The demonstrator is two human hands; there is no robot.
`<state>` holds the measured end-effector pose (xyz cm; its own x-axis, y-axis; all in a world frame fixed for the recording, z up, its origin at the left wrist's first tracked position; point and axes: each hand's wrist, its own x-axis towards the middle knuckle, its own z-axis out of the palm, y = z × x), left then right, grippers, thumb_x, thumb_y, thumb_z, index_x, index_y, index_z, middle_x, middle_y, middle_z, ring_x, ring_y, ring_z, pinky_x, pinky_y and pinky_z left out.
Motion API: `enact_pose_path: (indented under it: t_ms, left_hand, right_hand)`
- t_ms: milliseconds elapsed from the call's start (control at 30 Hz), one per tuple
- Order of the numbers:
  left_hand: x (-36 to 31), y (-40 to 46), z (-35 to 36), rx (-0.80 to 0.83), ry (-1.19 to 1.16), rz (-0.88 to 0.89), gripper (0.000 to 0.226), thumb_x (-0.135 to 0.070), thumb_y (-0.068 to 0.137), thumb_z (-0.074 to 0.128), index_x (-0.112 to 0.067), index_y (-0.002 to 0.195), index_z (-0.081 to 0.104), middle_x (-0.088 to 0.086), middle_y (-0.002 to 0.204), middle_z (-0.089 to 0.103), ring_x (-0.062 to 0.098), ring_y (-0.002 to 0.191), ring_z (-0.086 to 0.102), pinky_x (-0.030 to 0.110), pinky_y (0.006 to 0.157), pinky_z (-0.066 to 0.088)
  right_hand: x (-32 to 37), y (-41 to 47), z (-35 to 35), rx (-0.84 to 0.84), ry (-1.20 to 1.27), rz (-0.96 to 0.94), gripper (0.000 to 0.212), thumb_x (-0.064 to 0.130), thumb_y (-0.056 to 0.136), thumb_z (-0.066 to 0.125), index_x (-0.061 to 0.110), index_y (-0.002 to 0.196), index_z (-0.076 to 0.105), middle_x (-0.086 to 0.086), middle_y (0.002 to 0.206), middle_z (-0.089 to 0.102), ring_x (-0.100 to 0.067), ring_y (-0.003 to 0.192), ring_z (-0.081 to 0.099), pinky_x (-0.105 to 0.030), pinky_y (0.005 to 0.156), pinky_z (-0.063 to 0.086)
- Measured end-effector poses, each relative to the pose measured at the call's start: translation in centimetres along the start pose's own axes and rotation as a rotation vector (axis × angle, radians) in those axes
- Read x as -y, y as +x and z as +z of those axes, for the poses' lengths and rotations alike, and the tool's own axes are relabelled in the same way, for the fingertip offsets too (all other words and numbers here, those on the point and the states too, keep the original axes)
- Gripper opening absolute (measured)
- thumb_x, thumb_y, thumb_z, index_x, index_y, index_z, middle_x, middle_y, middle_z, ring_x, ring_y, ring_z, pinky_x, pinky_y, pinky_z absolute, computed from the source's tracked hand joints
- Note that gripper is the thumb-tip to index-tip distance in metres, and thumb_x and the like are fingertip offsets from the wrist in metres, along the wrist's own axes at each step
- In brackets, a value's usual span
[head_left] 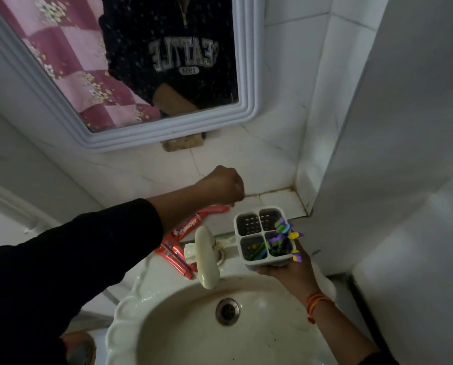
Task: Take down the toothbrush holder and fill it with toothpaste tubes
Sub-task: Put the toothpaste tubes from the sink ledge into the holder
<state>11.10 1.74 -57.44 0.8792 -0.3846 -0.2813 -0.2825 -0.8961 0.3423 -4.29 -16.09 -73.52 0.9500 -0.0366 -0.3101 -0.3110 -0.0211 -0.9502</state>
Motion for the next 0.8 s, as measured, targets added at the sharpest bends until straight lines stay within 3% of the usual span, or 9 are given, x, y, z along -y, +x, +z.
enact_pose_path:
  t_ms: [100,133,267,333,400,500,600,700,800]
  left_hand:
    - [3.6,1.0,1.3,0.056,0.255,0.007,0.032,-0.028,0.082,0.072,-0.015,0.111,0.075,0.008,0.114,0.073,0.024,0.106,0.068,0.035,0.094,0.055]
    - [4.7,1.3,1.9,0.091,0.319,0.015,0.041,-0.032,0.086,0.071,-0.014,0.123,0.069,0.01,0.124,0.068,0.027,0.114,0.063,0.035,0.097,0.052]
    - [7.4,2.3,4.7,0.13,0.484,0.056,0.049,-0.019,0.092,0.06,-0.012,0.14,0.054,0.013,0.139,0.053,0.031,0.127,0.054,0.037,0.1,0.049]
    - [8.0,2.6,5.8,0.114,0.538,0.094,0.041,-0.018,0.098,0.054,-0.014,0.139,0.057,0.011,0.139,0.055,0.029,0.128,0.055,0.038,0.101,0.048]
    - [8.3,2.8,6.6,0.083,0.55,0.112,0.032,-0.028,0.104,0.047,-0.016,0.129,0.064,0.009,0.131,0.061,0.027,0.123,0.059,0.037,0.096,0.049]
    - [8.1,3.4,6.9,0.054,0.58,0.166,0.028,-0.028,0.103,0.049,-0.015,0.121,0.064,0.009,0.122,0.062,0.029,0.112,0.064,0.037,0.086,0.052]
    - [7.1,3.7,6.0,0.067,0.534,0.257,0.041,-0.02,0.093,0.057,-0.013,0.133,0.056,0.011,0.127,0.053,0.032,0.1,0.067,0.041,0.082,0.056]
    - [4.6,3.2,3.7,0.005,0.6,0.395,0.047,-0.034,0.097,0.048,-0.021,0.142,0.049,0.008,0.124,0.054,0.027,0.096,0.067,0.037,0.078,0.051]
    - [0.7,2.1,0.1,-0.013,0.634,0.369,0.044,-0.048,0.099,0.047,-0.022,0.134,0.055,0.006,0.117,0.065,0.026,0.104,0.066,0.037,0.08,0.048]
  right_hand:
    - [0.3,0.2,0.1,0.077,0.391,0.005,0.073,0.007,0.056,0.095,0.01,0.12,0.059,-0.015,0.114,0.068,-0.034,0.102,0.069,-0.048,0.074,0.062]
    - [0.4,0.2,0.2,0.077,0.481,0.014,0.073,0.004,0.059,0.093,0.005,0.122,0.058,-0.02,0.117,0.067,-0.039,0.102,0.068,-0.052,0.071,0.061]
    - [0.0,0.4,0.5,0.024,0.423,0.081,0.046,-0.015,0.086,0.063,0.0,0.129,0.055,-0.019,0.113,0.07,-0.016,0.091,0.075,-0.026,0.06,0.061]
    - [-0.5,0.7,0.3,0.008,0.45,0.041,0.053,-0.015,0.079,0.071,-0.002,0.128,0.054,-0.026,0.12,0.065,-0.023,0.089,0.075,-0.039,0.06,0.062]
    - [-0.5,0.7,0.3,0.021,0.461,0.018,0.073,0.005,0.059,0.093,0.002,0.123,0.058,-0.024,0.12,0.066,-0.039,0.098,0.071,-0.056,0.067,0.06]
    - [-0.4,0.5,0.3,0.007,0.301,0.003,0.079,0.009,0.045,0.098,0.014,0.115,0.064,-0.018,0.117,0.07,-0.037,0.104,0.069,-0.054,0.077,0.06]
    - [0.0,0.4,0.4,-0.015,0.332,0.046,0.068,0.024,0.049,0.098,0.018,0.108,0.065,-0.014,0.114,0.071,-0.031,0.098,0.072,-0.06,0.083,0.057]
    - [0.7,0.3,0.5,-0.002,0.431,0.081,0.083,0.029,0.041,0.1,0.013,0.113,0.063,-0.016,0.114,0.069,-0.036,0.101,0.069,-0.068,0.087,0.052]
    - [0.2,0.6,0.4,-0.004,0.442,0.093,0.056,-0.003,0.069,0.084,0.008,0.119,0.061,-0.023,0.12,0.066,-0.035,0.098,0.072,-0.061,0.074,0.059]
